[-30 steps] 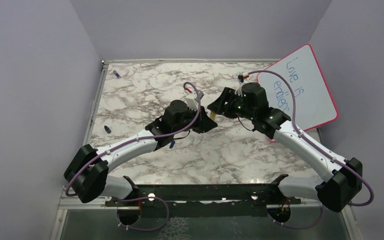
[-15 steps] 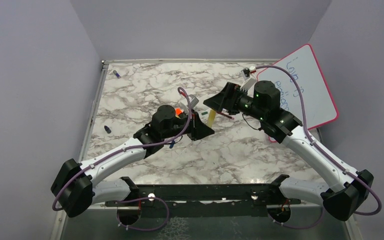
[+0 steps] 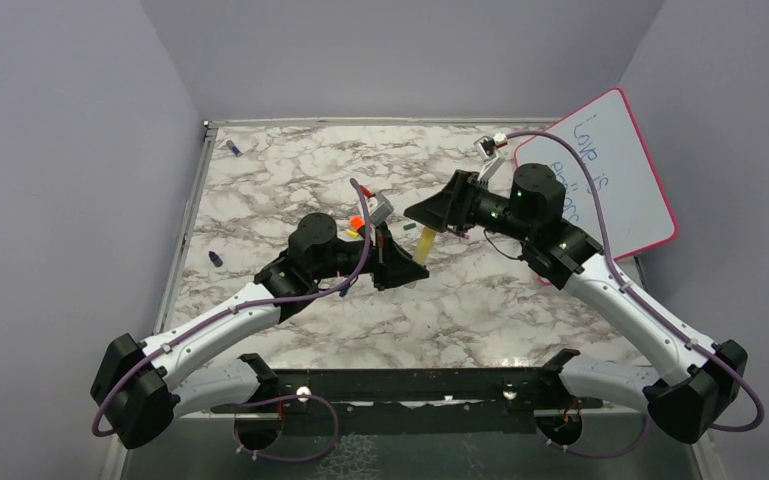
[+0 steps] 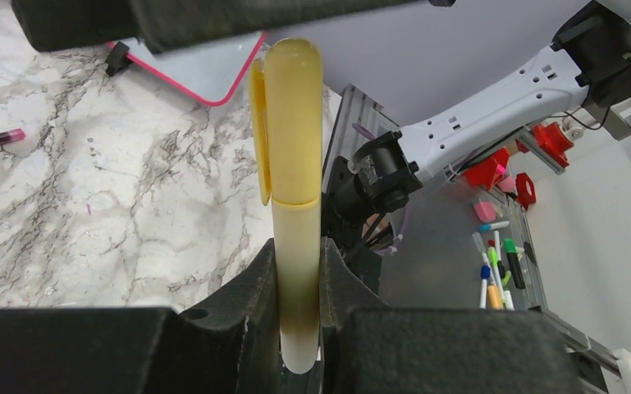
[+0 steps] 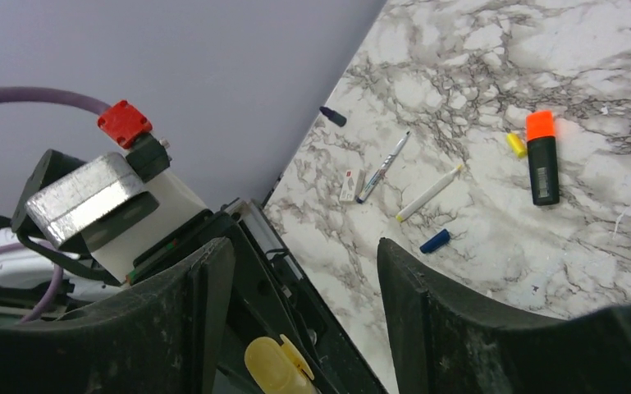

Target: Insert the pens into the pen caps

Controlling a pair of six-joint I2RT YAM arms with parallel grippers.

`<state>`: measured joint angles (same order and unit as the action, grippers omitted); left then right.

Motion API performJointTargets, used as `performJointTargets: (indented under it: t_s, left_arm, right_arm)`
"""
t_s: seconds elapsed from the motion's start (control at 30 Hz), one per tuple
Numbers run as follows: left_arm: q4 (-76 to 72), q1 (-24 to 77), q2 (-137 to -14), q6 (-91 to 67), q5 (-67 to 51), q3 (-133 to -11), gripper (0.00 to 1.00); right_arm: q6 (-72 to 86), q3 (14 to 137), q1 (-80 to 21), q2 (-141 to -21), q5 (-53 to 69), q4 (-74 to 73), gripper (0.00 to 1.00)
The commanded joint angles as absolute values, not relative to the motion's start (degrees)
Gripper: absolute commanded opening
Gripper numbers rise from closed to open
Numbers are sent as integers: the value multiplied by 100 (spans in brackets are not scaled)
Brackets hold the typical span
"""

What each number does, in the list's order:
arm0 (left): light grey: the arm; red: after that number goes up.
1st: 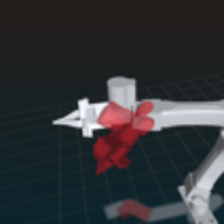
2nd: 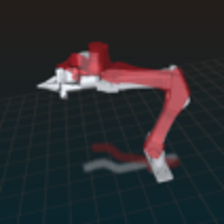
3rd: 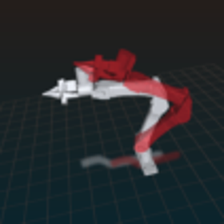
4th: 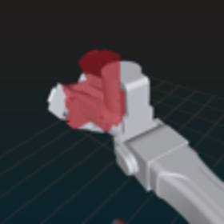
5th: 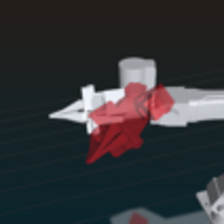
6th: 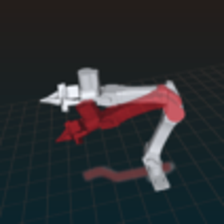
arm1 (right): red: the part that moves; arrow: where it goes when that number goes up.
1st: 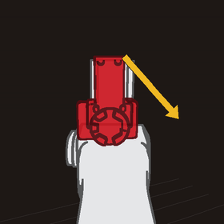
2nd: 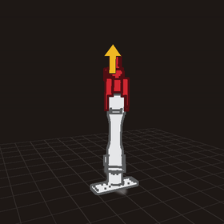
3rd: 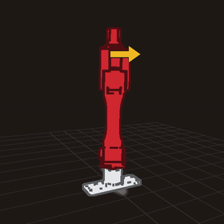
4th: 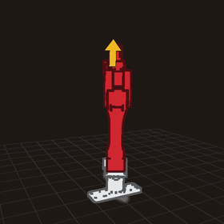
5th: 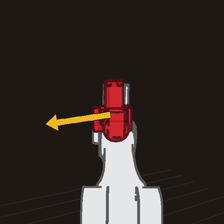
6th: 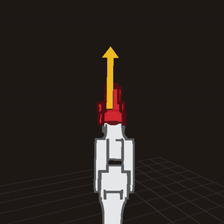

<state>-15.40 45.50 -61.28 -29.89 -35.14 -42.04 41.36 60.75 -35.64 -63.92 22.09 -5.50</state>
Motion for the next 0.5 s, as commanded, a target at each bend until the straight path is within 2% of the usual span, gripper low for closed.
performJointTargets:
  t_s: [0.0,0.17,0.37,0.47]
  left_arm:
    - [-1800,4553,-6028,-2991,-3791,-4190,0]
    - [-1821,4551,-6027,-2983,-3931,-4217,0]
    - [-1900,4553,-6056,-3113,-3962,-4286,0]
    - [-1931,4553,-6096,-3351,-3922,-4437,0]
  right_arm:
    - [4102,5762,-3591,-6187,2898,-194,66]
    - [4177,5499,-3590,-6071,2916,-219,55]
    - [4193,5220,-3594,-5920,3208,-53,27]
    - [4175,5149,-3594,-5898,3551,154,18]
